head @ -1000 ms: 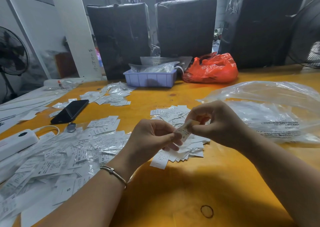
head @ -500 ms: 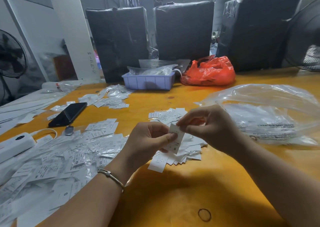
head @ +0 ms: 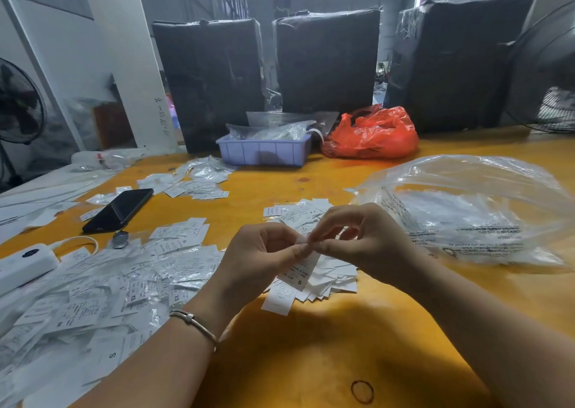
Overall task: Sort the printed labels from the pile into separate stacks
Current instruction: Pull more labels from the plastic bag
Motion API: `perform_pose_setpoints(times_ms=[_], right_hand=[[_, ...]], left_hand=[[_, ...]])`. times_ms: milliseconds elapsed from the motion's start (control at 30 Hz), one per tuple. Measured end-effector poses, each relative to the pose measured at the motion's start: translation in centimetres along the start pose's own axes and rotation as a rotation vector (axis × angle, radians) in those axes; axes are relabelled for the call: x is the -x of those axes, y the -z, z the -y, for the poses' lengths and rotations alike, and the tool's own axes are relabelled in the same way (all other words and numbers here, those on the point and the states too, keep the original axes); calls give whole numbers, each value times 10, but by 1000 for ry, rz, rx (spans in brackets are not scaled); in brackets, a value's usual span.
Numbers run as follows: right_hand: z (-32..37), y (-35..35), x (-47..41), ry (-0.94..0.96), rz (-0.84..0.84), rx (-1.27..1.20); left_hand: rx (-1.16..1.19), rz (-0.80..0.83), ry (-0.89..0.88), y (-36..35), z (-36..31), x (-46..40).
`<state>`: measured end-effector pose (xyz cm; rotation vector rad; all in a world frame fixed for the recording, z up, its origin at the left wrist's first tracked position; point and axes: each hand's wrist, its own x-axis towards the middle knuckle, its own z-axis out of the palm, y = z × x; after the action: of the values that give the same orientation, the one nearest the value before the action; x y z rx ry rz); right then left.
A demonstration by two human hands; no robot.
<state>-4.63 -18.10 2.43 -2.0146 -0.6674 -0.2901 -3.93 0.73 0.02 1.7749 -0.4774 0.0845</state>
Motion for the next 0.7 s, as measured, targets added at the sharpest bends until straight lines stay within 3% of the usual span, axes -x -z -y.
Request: perform_pose_setpoints(times_ms=[133,333,700], right_hand=[[-2,1,0,4,-9,13],[-3,1,1,-67,-27,-195],[-12,3,-2,-74,-131,-150]], left_hand=[[9,-10,-2,0,0,0],[22,18,9,0,-3,2],[-32,-39,-11,6,0,-2]])
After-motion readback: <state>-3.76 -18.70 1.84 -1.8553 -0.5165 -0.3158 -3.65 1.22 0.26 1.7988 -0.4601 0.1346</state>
